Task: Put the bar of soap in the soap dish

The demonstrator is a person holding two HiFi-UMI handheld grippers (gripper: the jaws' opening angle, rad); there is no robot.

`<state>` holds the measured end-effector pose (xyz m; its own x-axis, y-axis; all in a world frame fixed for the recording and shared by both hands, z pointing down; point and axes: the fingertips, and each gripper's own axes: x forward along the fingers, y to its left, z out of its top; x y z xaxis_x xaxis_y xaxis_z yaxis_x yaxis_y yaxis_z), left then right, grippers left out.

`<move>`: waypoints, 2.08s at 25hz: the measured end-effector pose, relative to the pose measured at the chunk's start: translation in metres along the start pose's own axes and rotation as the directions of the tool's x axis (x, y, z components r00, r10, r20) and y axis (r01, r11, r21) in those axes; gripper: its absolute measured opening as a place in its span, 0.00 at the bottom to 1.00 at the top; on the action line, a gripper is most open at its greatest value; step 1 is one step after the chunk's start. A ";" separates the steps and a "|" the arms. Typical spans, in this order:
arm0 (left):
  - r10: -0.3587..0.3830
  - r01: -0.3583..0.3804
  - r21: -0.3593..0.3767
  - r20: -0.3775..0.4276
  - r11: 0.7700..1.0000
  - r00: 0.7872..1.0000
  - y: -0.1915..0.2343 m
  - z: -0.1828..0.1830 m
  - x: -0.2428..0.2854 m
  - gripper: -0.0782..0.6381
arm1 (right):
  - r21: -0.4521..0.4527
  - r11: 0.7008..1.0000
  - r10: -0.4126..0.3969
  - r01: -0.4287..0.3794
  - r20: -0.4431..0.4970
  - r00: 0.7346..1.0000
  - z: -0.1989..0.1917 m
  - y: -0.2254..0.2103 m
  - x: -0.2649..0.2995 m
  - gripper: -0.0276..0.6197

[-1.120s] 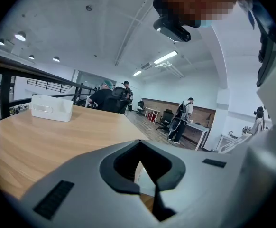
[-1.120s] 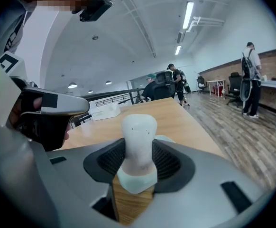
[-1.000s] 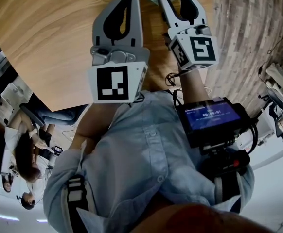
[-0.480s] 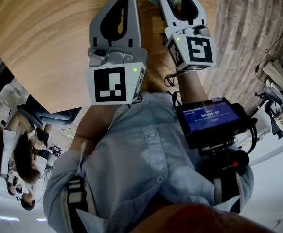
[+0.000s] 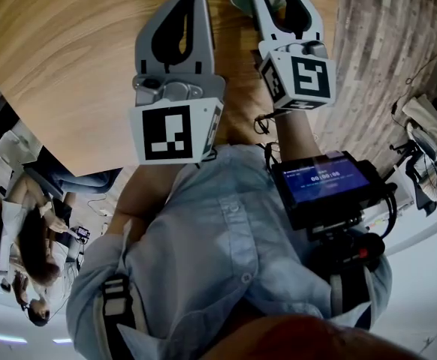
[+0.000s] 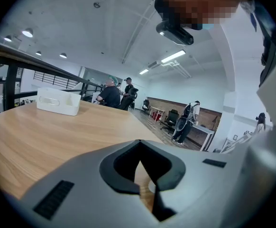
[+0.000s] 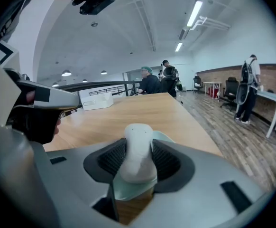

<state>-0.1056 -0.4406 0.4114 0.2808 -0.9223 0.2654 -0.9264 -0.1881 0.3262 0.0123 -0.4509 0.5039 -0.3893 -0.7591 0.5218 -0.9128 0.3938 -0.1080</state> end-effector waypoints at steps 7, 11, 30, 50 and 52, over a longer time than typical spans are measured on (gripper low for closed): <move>0.005 -0.005 -0.009 0.009 1.000 1.000 0.002 0.002 0.001 0.12 | 0.003 1.000 -0.014 0.014 0.002 1.000 0.001 -0.005 0.003 0.33; 0.002 -0.002 -0.006 0.014 1.000 1.000 0.002 0.003 0.001 0.12 | 0.009 1.000 -0.007 0.007 0.008 1.000 0.000 -0.006 0.005 0.32; -0.026 0.026 0.020 0.032 0.999 0.999 -0.013 0.024 -0.020 0.12 | -0.022 0.992 -0.128 0.128 0.027 0.991 0.006 -0.034 -0.029 0.20; -0.072 0.069 0.041 0.065 0.997 0.995 -0.055 0.022 -0.024 0.12 | 0.025 0.996 -0.087 0.086 0.050 0.995 -0.002 -0.035 -0.058 0.20; -0.076 0.073 0.047 0.069 0.996 0.995 -0.057 0.023 -0.029 0.12 | 0.030 0.997 -0.077 0.075 0.067 0.995 0.001 -0.030 -0.066 0.19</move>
<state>-0.0661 -0.4111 0.3642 0.3326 -0.9264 0.1767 -0.9141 -0.2706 0.3020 0.0653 -0.4131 0.4717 -0.3250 -0.8204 0.4705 -0.9428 0.3197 -0.0939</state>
